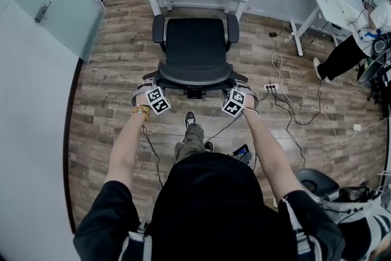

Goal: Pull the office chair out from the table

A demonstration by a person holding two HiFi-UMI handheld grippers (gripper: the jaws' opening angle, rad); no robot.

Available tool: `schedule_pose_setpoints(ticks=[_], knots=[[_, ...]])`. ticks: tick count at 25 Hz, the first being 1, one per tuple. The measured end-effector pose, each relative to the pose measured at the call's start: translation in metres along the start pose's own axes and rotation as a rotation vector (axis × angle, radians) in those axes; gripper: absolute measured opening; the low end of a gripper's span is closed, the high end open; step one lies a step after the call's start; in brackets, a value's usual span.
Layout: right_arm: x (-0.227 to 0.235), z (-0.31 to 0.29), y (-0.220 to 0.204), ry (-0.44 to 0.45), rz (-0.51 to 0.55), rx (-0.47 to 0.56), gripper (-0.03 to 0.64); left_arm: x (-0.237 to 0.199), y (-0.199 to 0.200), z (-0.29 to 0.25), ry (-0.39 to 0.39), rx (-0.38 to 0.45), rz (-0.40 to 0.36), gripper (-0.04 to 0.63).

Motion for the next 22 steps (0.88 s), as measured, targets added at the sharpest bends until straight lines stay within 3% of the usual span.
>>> schedule_pose_setpoints(ticks=[22], knots=[[-0.032, 0.021, 0.003, -0.016, 0.004, 0.012, 0.143, 0.026, -0.006, 0.023, 0.017, 0.007, -0.022, 0.179]])
Point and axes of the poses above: the fingertips, and each gripper's own axes: z backward along the fingers, x to its right, y out of its top, the point moved 4 cm from there along z, backward along the fingers, and after that the axes turned 12 degrees about x, right-handed, at the moved point
